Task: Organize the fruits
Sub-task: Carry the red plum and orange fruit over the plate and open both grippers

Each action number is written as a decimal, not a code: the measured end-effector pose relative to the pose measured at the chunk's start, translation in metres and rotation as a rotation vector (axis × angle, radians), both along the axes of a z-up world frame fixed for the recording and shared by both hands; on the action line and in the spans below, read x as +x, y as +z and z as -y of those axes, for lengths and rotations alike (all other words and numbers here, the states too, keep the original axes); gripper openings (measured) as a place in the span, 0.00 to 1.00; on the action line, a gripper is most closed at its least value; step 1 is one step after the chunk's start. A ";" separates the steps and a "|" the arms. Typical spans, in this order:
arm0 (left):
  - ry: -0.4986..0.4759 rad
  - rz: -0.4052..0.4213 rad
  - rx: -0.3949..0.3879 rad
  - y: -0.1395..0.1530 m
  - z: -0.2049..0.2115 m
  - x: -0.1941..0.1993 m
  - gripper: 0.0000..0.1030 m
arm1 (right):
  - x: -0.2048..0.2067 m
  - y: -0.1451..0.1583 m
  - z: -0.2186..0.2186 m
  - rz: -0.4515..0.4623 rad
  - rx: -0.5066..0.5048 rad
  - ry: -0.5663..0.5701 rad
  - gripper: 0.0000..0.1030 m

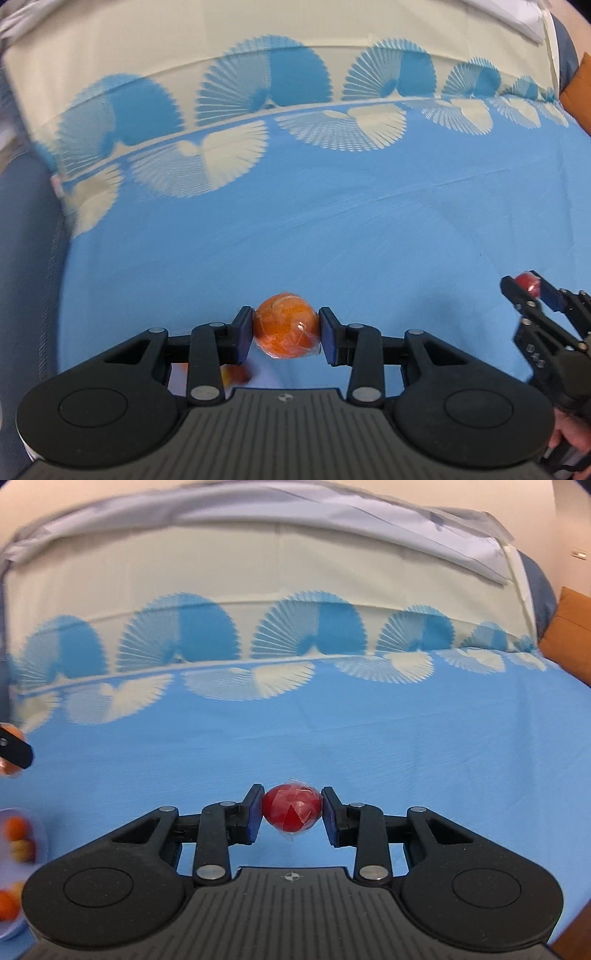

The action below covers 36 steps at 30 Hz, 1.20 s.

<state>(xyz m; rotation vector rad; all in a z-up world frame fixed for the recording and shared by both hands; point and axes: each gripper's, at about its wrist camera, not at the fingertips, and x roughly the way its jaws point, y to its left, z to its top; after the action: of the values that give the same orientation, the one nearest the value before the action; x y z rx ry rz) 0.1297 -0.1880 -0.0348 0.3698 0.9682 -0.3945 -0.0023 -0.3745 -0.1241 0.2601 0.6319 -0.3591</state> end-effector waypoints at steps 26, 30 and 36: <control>0.341 0.015 -0.106 0.056 -0.223 -0.194 0.41 | -0.147 0.177 -0.185 0.262 0.011 0.616 0.34; 0.349 0.018 -0.139 0.059 -0.231 -0.202 0.41 | -0.159 0.186 -0.191 0.279 -0.017 0.633 0.34; 0.351 0.040 -0.162 0.063 -0.235 -0.208 0.41 | -0.164 0.190 -0.194 0.279 -0.036 0.633 0.34</control>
<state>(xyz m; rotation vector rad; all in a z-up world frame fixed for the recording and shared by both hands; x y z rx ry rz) -0.0780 0.0469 0.0287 0.0566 0.9336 -0.1435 -0.1662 -0.1804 0.0663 0.0638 0.4026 0.2718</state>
